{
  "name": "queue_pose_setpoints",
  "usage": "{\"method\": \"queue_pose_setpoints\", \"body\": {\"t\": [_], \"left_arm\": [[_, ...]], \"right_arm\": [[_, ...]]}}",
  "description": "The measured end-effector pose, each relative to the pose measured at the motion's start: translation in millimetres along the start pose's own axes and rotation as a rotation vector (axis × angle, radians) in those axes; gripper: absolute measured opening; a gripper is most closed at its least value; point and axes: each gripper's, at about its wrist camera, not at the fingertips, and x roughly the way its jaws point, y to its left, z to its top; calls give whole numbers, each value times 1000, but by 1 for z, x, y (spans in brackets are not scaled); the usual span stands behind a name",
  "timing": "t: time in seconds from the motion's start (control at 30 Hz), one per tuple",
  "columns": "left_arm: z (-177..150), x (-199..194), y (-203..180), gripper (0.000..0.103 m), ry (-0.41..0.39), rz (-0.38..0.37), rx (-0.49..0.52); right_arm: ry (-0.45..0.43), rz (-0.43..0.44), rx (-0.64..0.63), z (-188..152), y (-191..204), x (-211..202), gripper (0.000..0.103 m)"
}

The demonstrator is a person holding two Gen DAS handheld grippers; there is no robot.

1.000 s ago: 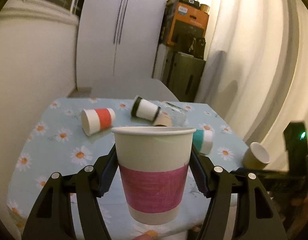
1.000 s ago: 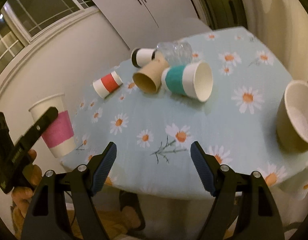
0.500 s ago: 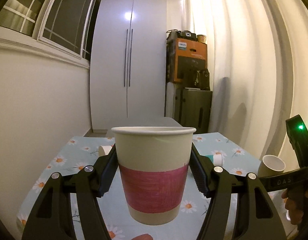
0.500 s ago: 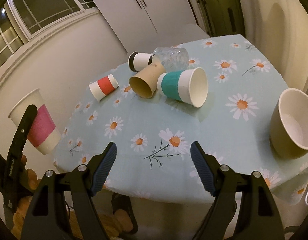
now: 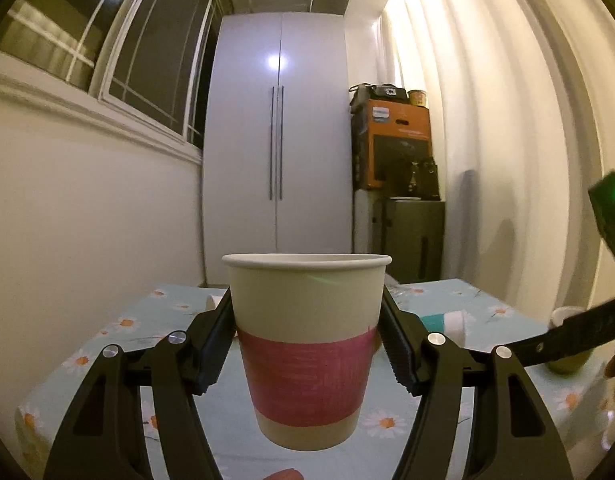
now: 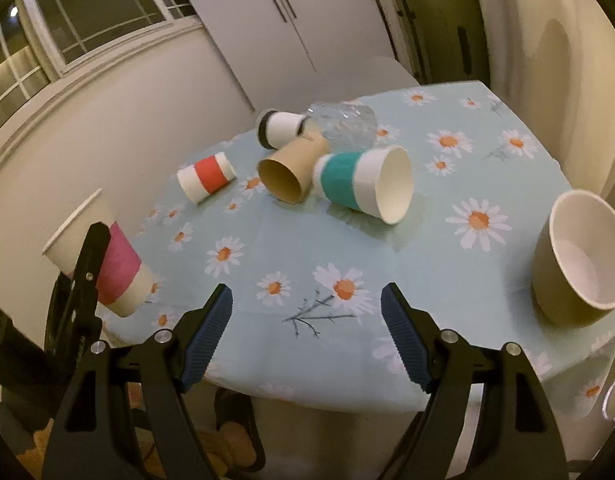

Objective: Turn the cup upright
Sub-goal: 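Lower the pink-band cup upright onto the tablecloth and open the right gripper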

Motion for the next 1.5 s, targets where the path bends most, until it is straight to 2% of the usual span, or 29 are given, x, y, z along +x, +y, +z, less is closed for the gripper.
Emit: {"method": "queue_pose_setpoints", "body": {"t": [0.17,0.33,0.83,1.0,1.1,1.27,1.47,1.5], "left_arm": [[-23,4,-15,65,-5,16,26],[-42,10,-21,66,-18,85,37],[-67,25,-22,67,3,91,71],[-73,27,-19,67,32,83,57],[-75,28,-15,75,59,88,23],[-77,28,-14,75,71,86,18],[-70,21,-13,89,94,68,-8],[-67,19,-12,95,97,66,-15]], "right_arm": [[-1,2,14,1,-5,-1,77],[-5,1,16,1,-7,-3,77],[0,-6,21,0,-10,-5,77],[4,-18,8,-2,-7,-4,77],[6,-21,11,-2,-7,-3,77],[19,-26,11,-2,-7,-1,77],[15,-30,8,-1,-8,0,77],[13,-30,9,-1,-8,-1,77]]}}
